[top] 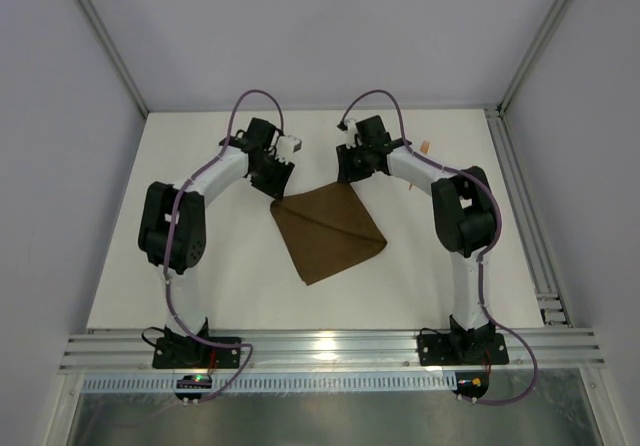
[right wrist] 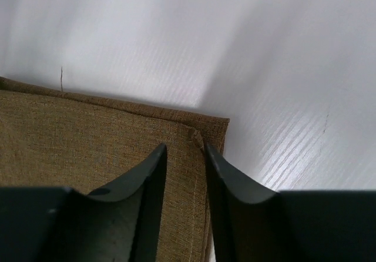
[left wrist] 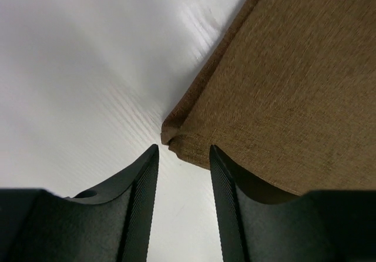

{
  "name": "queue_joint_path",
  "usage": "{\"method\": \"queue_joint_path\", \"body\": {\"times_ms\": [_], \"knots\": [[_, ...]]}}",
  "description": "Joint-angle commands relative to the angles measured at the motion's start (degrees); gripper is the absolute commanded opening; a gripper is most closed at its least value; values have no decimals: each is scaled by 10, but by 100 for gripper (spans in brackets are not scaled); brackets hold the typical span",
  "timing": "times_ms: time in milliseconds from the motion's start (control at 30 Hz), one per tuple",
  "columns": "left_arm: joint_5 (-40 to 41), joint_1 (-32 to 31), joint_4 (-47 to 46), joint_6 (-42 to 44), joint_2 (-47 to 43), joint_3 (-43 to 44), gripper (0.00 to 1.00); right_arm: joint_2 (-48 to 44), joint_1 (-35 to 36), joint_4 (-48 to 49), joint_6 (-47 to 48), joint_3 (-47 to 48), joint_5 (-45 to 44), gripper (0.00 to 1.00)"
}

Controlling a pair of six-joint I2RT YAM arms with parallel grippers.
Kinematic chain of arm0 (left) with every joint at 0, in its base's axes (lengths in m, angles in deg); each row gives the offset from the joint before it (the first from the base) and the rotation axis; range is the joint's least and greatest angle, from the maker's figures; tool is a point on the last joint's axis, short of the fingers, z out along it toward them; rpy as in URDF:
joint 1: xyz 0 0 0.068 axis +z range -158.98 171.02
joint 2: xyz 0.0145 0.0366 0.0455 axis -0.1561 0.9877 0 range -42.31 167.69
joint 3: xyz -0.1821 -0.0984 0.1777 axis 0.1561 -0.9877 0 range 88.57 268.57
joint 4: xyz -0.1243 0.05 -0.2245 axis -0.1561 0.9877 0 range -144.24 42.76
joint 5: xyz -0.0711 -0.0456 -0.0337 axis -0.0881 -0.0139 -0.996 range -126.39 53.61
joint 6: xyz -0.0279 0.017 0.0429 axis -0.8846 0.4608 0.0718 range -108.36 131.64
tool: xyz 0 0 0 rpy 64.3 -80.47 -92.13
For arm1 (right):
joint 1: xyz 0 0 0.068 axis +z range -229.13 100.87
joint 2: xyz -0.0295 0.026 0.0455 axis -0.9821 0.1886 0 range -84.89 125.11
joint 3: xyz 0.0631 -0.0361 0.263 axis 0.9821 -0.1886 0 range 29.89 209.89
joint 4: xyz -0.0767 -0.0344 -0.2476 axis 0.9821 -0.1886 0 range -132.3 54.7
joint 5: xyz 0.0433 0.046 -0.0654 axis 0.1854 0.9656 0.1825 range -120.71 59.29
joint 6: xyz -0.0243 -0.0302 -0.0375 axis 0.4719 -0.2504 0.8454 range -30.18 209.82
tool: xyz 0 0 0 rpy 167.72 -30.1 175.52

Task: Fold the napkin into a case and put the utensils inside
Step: Fold the top corner of the square-folded napkin at the center of the board.

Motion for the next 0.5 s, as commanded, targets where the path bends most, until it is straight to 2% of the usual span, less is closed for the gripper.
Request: {"method": "queue_joint_path", "body": {"times_ms": [0, 133, 267, 367, 400, 467], "knots": [[-3, -2, -16, -8, 6, 35, 40, 1, 0, -1, -1, 24, -17, 42], [-4, -3, -21, -12, 5, 49, 27, -64, -1, -1, -10, 4, -53, 49], [10, -12, -30, -16, 11, 57, 25, -179, 14, 38, -33, -116, -115, 50], [26, -19, -28, -16, 40, 67, 24, -251, 34, 67, -52, -219, -102, 34], [32, -21, -26, -16, 47, 68, 24, -263, 36, 72, -60, -243, -90, 21], [45, -23, -24, -17, 63, 67, 22, -284, 40, 91, -81, -305, -49, 13]]}}
